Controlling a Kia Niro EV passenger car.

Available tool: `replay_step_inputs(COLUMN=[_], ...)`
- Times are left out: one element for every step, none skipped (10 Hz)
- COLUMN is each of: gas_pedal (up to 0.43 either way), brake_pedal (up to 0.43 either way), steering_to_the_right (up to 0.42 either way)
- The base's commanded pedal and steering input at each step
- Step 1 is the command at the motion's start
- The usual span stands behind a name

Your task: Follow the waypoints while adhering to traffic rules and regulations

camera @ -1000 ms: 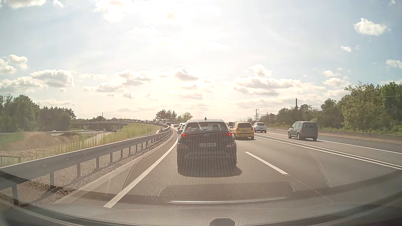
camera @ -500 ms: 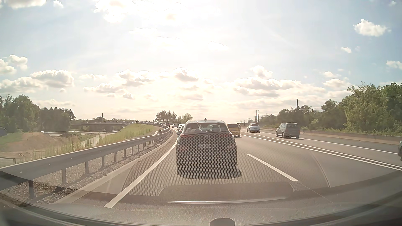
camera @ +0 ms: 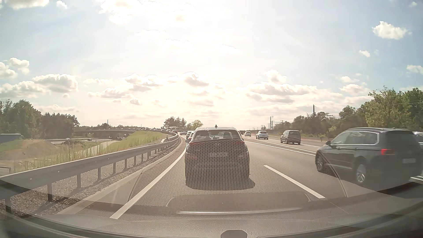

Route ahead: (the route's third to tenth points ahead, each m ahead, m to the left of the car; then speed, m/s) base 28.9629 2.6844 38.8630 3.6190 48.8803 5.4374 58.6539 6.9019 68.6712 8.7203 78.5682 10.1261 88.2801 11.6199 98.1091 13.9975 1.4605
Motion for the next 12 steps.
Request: replay_step_inputs(gas_pedal=[0.0, 0.0, 0.0, 0.0, 0.0, 0.008, 0.028, 0.039, 0.047, 0.047, 0.047, 0.047], brake_pedal=[0.0, 0.0, 0.0, 0.0, 0.0, 0.0, 0.0, 0.0, 0.0, 0.0, 0.0, 0.0], steering_to_the_right=[0.0, 0.003, 0.004, 0.005, 0.005, 0.005, 0.005, 0.005, 0.005, 0.005, 0.005, 0.005])
